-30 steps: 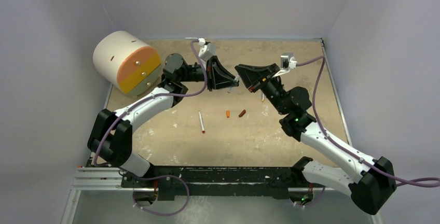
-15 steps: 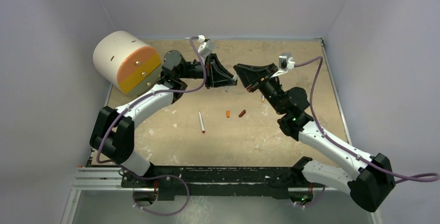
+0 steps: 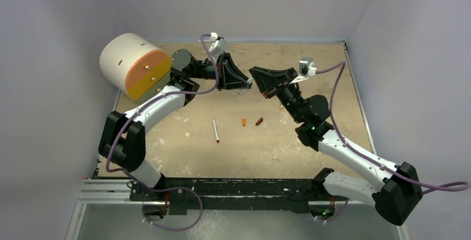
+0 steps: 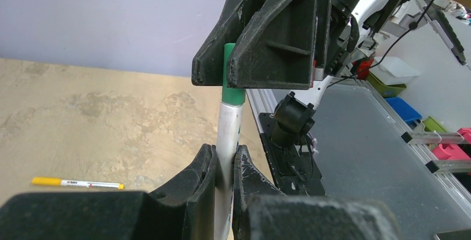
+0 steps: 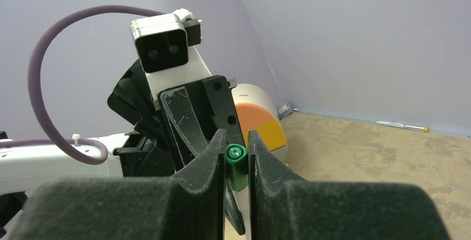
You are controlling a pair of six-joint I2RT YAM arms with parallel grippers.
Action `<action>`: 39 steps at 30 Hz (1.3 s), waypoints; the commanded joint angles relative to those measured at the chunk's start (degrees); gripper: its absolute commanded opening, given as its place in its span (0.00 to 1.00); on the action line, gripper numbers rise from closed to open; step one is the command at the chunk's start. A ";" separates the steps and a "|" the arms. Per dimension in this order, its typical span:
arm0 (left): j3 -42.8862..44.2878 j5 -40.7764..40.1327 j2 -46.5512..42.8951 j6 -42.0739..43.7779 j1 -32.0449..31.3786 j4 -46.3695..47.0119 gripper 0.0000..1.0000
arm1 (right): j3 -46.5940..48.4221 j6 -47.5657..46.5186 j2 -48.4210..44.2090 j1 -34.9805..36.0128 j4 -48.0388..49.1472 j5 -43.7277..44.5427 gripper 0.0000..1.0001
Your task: Insert the pens into the pen caps
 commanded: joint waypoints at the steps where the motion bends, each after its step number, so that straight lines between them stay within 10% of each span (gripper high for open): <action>1: 13.86 -30.23 -3.08 -1.53 1.70 21.77 0.00 | -9.95 2.18 8.26 8.54 -36.25 -21.96 0.00; 26: 12.00 -27.89 -1.47 -7.53 1.80 27.10 0.00 | -5.38 2.56 5.47 9.39 -34.72 -18.65 0.00; 33: 3.74 -27.55 -1.42 -13.95 1.47 35.08 0.00 | -1.53 2.05 -6.99 9.33 -28.61 -1.70 0.41; 39: -3.90 -36.47 -0.31 -14.87 1.40 36.53 0.00 | 0.25 -3.17 -14.37 9.30 -31.05 7.16 0.50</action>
